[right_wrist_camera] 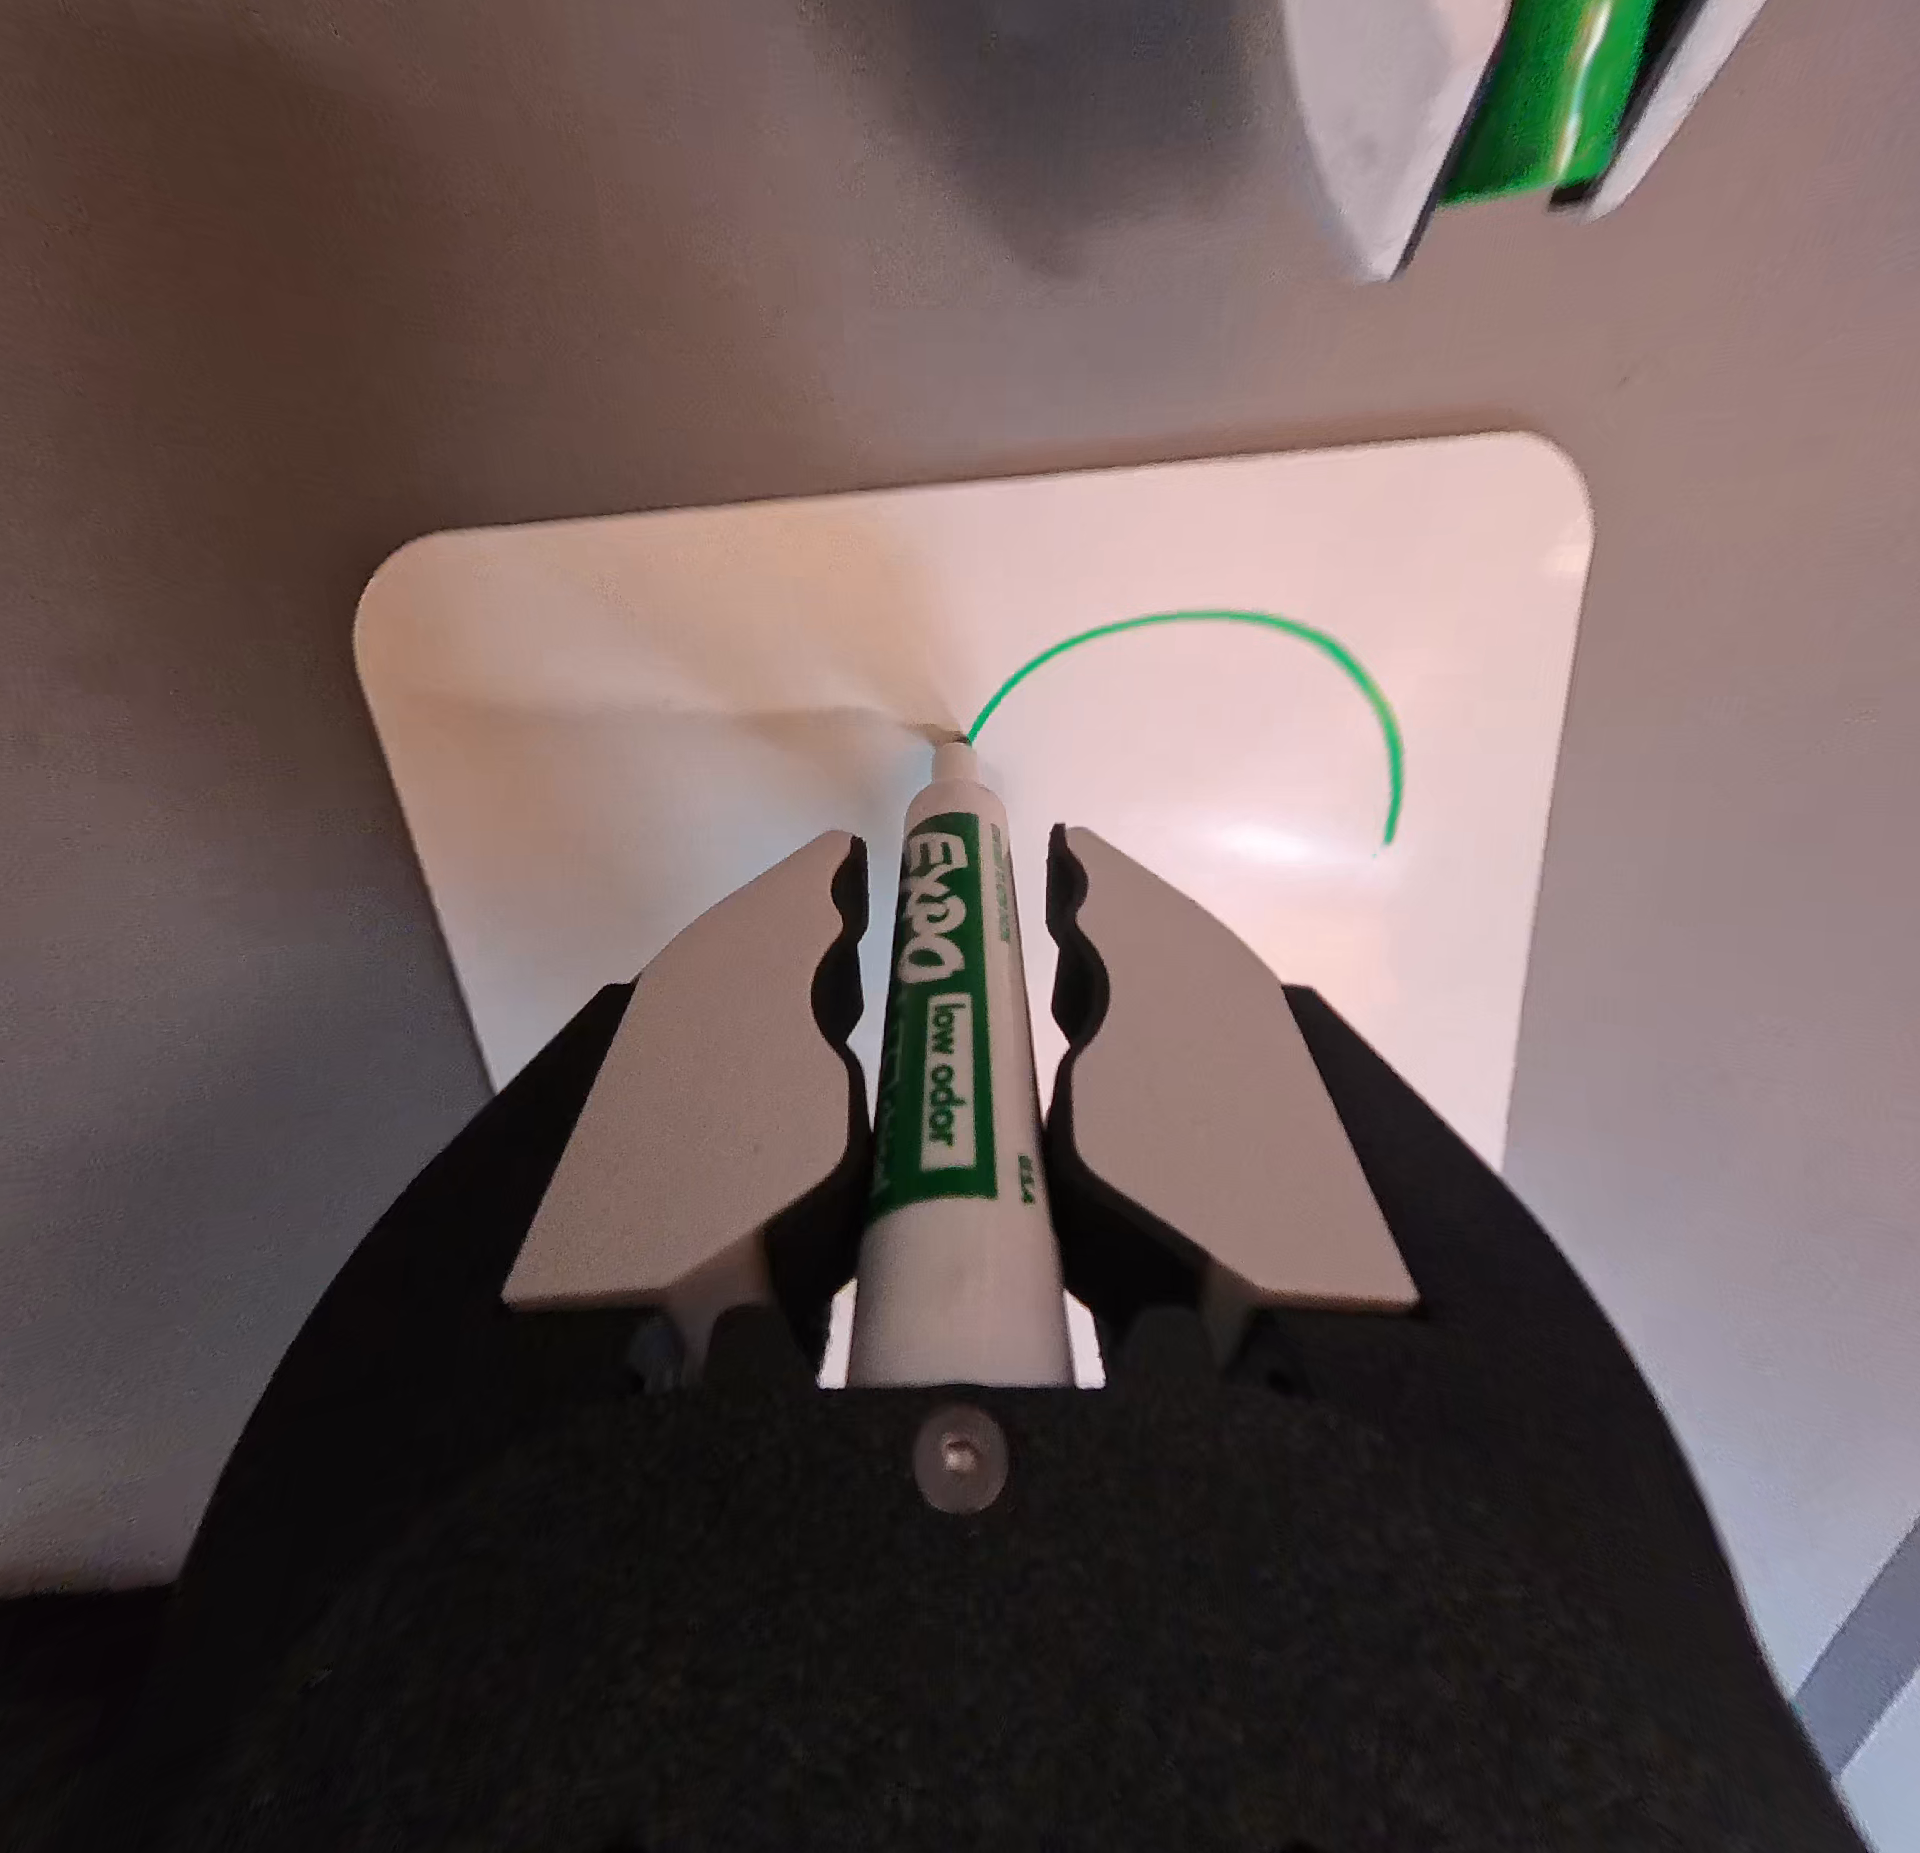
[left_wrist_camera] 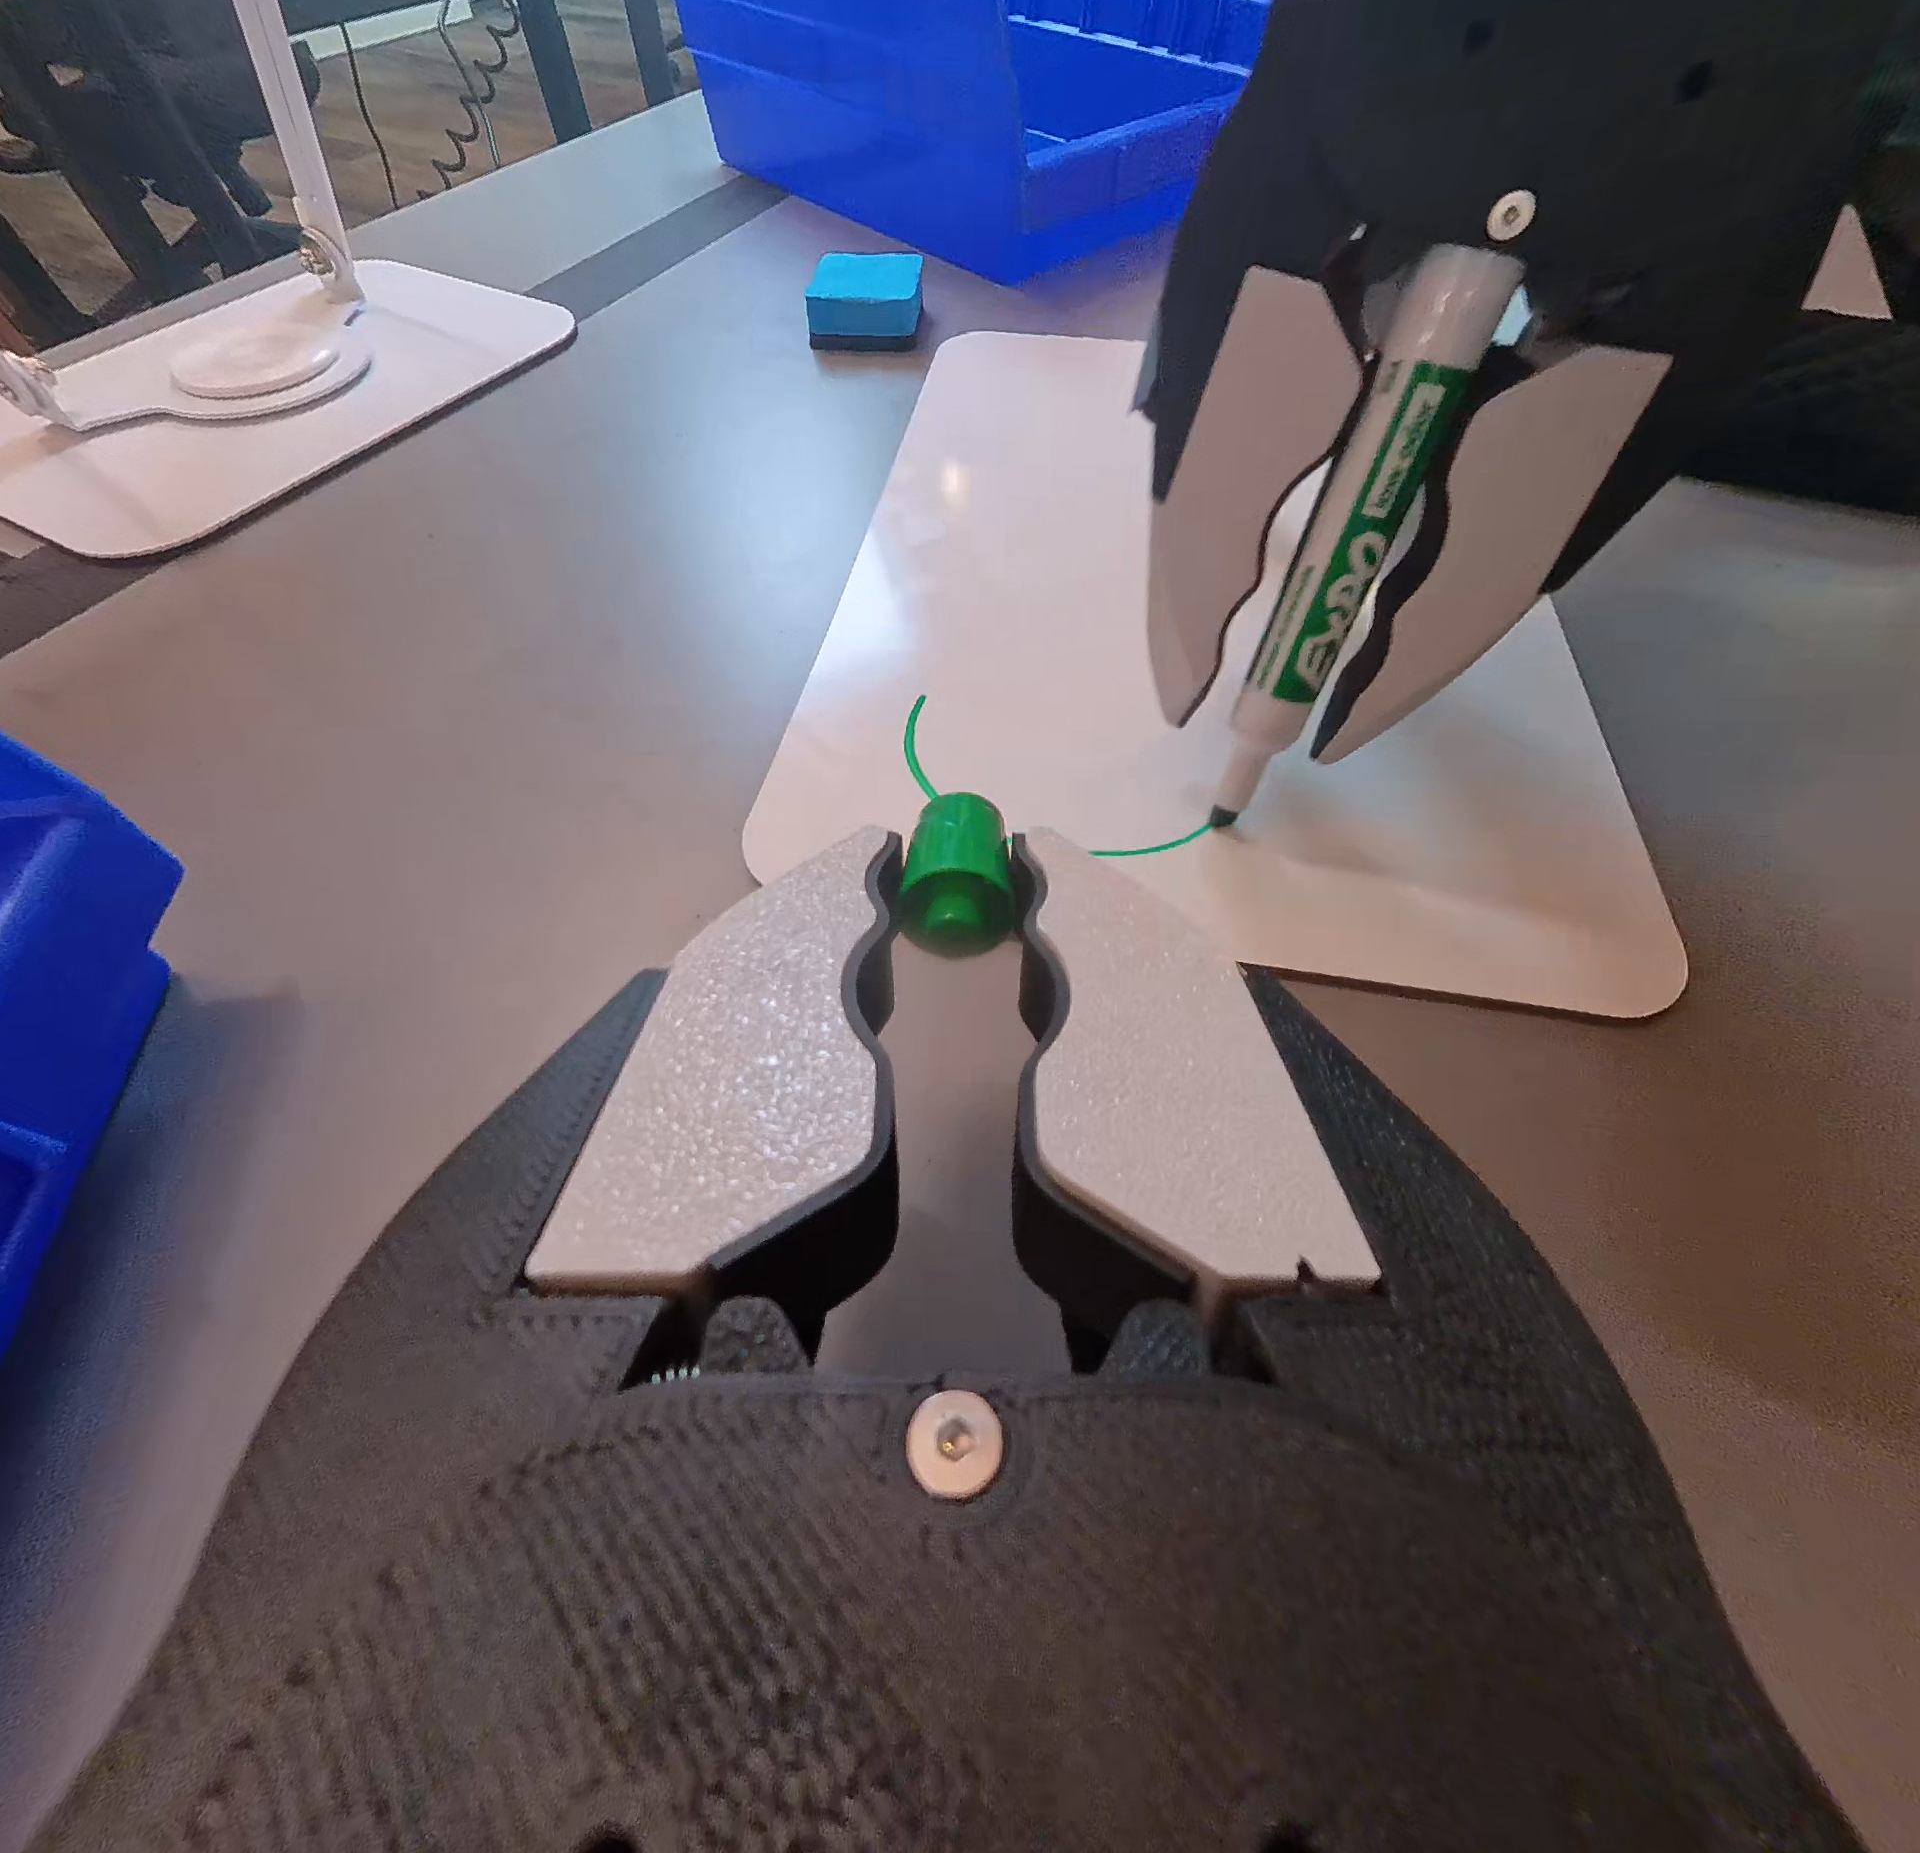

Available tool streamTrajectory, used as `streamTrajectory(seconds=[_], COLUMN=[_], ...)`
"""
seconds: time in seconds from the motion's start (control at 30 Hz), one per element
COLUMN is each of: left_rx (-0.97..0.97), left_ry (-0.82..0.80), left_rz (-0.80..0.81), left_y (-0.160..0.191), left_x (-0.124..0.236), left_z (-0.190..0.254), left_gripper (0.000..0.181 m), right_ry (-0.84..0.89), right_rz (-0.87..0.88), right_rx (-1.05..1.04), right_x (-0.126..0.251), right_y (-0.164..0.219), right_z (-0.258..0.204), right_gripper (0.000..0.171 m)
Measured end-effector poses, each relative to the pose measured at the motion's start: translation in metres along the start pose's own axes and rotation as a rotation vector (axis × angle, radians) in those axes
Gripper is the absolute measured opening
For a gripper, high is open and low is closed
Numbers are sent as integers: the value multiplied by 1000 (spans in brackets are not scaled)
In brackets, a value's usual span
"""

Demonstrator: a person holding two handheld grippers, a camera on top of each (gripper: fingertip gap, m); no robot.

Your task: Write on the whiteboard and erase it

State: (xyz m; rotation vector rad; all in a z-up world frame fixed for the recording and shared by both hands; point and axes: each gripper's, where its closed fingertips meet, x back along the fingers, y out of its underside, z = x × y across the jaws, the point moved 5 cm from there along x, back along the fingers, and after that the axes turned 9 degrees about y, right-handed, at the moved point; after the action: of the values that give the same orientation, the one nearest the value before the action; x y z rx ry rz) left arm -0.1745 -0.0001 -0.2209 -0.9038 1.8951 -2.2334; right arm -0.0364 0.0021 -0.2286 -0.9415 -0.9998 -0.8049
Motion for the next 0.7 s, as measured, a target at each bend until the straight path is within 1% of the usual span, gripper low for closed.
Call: streamTrajectory(seconds=[0.2, 0.3, 0.53, 0.7], left_rx=[4, 2, 1, 8], left_ry=[3, 4, 8, 13], left_rz=[-4, -7, -9, -12], left_y=[1, 1, 1, 2], left_x=[-1, -1, -2, -3], left_z=[0, 0, 0, 0], left_gripper=[19, 19, 19, 19], right_ry=[29, 46, 89, 64], right_rz=[-83, -101, -90, -40], right_rx=[-50, -71, -71, -44], right_x=[11, 12, 3, -2], right_y=[34, 42, 37, 19], right_z=[1, 8, 33, 30], right_gripper=[34, 34, 34, 34])
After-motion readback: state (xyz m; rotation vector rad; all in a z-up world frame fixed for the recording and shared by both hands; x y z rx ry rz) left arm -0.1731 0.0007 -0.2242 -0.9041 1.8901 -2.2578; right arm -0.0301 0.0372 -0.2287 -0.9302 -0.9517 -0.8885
